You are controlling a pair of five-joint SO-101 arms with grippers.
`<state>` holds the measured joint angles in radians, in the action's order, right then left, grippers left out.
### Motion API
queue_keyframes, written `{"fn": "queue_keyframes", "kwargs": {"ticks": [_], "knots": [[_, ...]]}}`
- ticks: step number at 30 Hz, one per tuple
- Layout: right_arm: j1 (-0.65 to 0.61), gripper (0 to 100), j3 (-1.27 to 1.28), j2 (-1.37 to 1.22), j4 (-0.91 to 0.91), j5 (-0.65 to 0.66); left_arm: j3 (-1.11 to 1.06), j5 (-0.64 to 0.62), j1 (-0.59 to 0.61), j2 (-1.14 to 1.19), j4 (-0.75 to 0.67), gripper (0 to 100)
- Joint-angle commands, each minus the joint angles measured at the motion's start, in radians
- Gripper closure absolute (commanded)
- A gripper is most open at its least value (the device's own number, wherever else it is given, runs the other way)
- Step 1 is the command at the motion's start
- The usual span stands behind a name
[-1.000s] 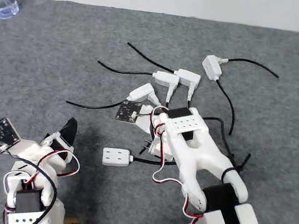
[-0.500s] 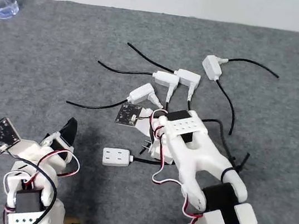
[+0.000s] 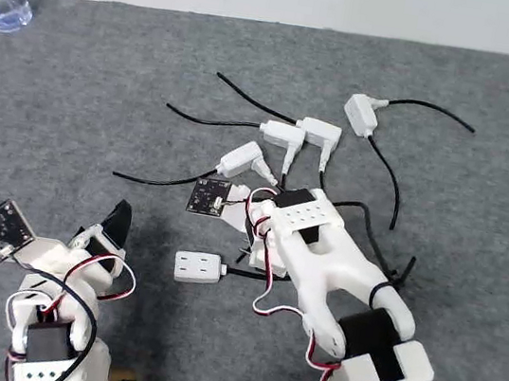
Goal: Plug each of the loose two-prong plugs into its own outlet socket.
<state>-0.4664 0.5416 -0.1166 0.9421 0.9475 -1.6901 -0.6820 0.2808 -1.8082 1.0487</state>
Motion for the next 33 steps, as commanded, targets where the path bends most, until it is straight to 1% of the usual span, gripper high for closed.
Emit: {"fn": "queue_keyframes", "kwargs": {"ticks": [1,3,8,11,14,16,19,22,26,30,33], "knots": [[-0.007,99.0,-0.043,-0.005,-0.001,0.011,0.007,-0.008,0.005,-0.011,-0.012,72],[-0.013,99.0,-0.074,0.002,0.039,0.011,0.007,-0.008,0.003,-0.011,-0.012,72],[-0.042,99.0,-0.189,0.081,0.219,0.008,0.007,-0.009,-0.006,-0.011,-0.02,72],[-0.09,99.0,-0.244,0.114,0.298,-0.008,0.007,-0.017,-0.089,-0.011,-0.014,72],[-0.151,99.0,-0.301,0.134,0.349,-0.071,0.007,-0.098,-0.163,-0.011,-0.026,72],[-0.197,99.0,-0.339,0.137,0.384,-0.1,0.007,-0.146,-0.199,-0.011,-0.068,72],[-0.262,99.0,-0.381,0.137,0.412,-0.149,0.007,-0.158,-0.218,-0.011,-0.115,72],[-0.3,99.0,-0.431,0.137,0.45,-0.173,0.007,-0.158,-0.219,-0.011,-0.12,72],[-0.315,99.0,-0.505,0.136,0.503,-0.19,0.007,-0.158,-0.219,-0.008,-0.118,72],[-0.318,99.0,-0.559,0.13,0.51,-0.192,0.007,-0.158,-0.219,-0.009,-0.1,72],[-0.334,99.0,-0.598,0.127,0.504,-0.213,0.007,-0.158,-0.258,-0.009,-0.078,72]]}}
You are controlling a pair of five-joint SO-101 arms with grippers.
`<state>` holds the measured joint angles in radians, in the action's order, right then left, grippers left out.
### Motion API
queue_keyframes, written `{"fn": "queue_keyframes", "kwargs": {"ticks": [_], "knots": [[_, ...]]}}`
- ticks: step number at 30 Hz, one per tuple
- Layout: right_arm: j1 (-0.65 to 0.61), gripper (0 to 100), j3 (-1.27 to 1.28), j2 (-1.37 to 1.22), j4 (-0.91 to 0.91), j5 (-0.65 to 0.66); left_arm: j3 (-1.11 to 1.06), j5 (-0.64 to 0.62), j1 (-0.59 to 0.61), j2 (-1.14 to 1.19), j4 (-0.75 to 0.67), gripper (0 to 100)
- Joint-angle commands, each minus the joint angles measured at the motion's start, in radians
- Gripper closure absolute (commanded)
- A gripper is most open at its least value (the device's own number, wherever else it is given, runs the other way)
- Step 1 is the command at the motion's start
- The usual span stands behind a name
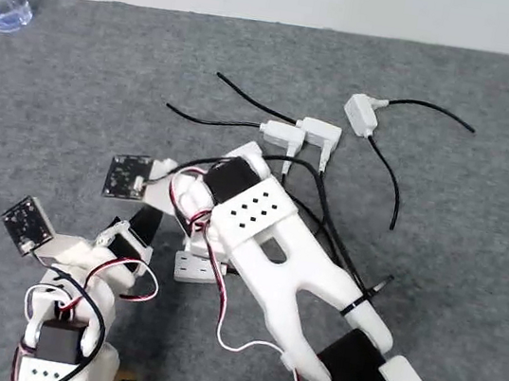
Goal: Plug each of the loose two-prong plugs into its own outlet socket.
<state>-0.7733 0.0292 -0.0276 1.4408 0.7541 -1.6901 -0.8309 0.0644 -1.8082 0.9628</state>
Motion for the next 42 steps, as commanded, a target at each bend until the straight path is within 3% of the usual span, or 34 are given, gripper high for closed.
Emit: {"fn": "queue_keyframes", "kwargs": {"ticks": [1,12,22,42], "knots": [[-0.035,99.0,-0.095,0.038,0.008,-0.018,0.007,-0.009,-0.052,-0.009,0.02,72],[-0.058,99.0,-0.219,-0.079,0.016,-0.055,0.007,-0.008,-0.066,-0.011,0.029,72],[-0.085,99.0,-0.413,-0.042,0.206,-0.061,0.007,-0.008,-0.06,-0.011,0.029,72],[-0.042,99.0,-0.442,-0.028,0.203,-0.069,0.007,-0.008,-0.058,-0.011,0.031,72]]}}
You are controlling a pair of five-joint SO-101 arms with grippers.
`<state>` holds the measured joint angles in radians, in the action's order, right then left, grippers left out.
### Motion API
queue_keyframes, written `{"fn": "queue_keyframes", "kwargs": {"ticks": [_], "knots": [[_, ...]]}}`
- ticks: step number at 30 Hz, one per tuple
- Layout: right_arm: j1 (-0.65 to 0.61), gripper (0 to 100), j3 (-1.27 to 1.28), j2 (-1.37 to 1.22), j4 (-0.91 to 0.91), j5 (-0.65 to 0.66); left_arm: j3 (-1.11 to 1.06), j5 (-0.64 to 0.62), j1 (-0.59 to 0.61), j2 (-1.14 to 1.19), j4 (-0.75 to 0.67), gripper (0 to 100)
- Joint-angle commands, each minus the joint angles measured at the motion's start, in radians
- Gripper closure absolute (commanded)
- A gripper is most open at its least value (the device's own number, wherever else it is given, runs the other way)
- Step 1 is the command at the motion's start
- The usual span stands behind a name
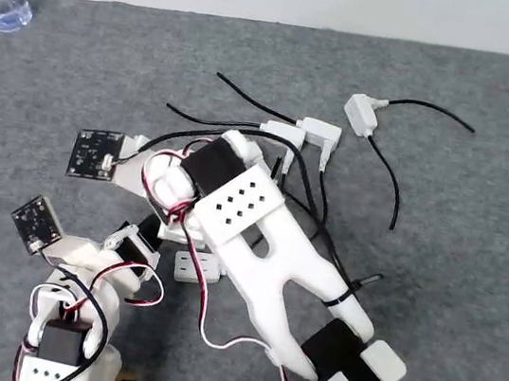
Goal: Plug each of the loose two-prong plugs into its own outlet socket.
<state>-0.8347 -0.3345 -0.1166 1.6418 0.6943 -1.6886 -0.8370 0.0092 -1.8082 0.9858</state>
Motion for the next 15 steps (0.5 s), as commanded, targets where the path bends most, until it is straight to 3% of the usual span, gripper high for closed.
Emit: {"fn": "queue_keyframes", "kwargs": {"ticks": [1,15], "knots": [[0.018,99.0,-0.078,0.067,0.002,-0.009,0.005,-0.002,-0.003,-0.011,0.008,72],[0.018,99.0,-0.081,0.096,-0.004,-0.031,0.005,-0.002,-0.003,-0.011,0.008,72]]}}
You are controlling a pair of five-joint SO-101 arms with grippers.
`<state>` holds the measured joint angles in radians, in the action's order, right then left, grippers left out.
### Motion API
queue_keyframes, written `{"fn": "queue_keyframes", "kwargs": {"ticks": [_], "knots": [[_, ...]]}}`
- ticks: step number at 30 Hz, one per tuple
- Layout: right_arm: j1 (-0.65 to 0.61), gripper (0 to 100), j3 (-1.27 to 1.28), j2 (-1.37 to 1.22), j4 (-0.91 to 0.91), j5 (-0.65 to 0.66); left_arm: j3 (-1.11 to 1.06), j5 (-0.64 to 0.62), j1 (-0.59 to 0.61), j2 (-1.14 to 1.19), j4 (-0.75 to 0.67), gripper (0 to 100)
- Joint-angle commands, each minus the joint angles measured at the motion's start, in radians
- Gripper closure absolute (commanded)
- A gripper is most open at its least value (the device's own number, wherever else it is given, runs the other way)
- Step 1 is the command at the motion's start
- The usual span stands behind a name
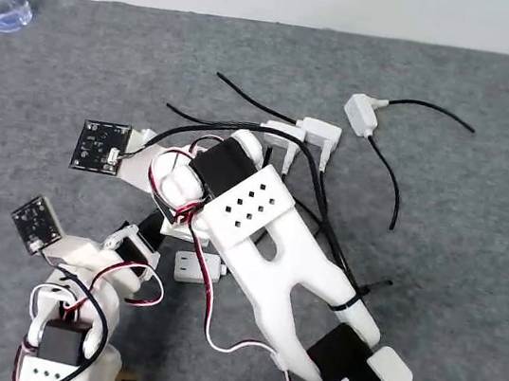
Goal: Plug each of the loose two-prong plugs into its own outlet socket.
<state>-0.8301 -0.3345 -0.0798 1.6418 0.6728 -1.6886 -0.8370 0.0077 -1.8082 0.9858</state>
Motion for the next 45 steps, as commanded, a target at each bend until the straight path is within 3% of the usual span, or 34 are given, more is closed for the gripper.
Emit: {"fn": "queue_keyframes", "kwargs": {"ticks": [1,25,30,36,39,45], "knots": [[0.013,99.0,-0.083,0.061,-0.004,-0.009,0.005,-0.002,-0.002,-0.011,0.008,72],[0.018,99.0,-0.095,0.044,-0.008,-0.002,0.004,-0.002,0.002,-0.009,0.008,72],[0.021,99.0,-0.034,0.042,-0.012,0.0,0.016,-0.002,0.184,-0.011,-0.009,72],[0.228,99.0,0.068,0.027,-0.016,0.009,0.013,0.064,0.253,-0.011,-0.009,72],[0.32,96.9,0.186,-0.018,-0.048,0.094,0.013,0.083,0.252,-0.011,-0.012,72],[0.351,87.6,0.336,-0.122,-0.28,0.127,0.005,0.083,0.198,-0.011,-0.009,72]]}}
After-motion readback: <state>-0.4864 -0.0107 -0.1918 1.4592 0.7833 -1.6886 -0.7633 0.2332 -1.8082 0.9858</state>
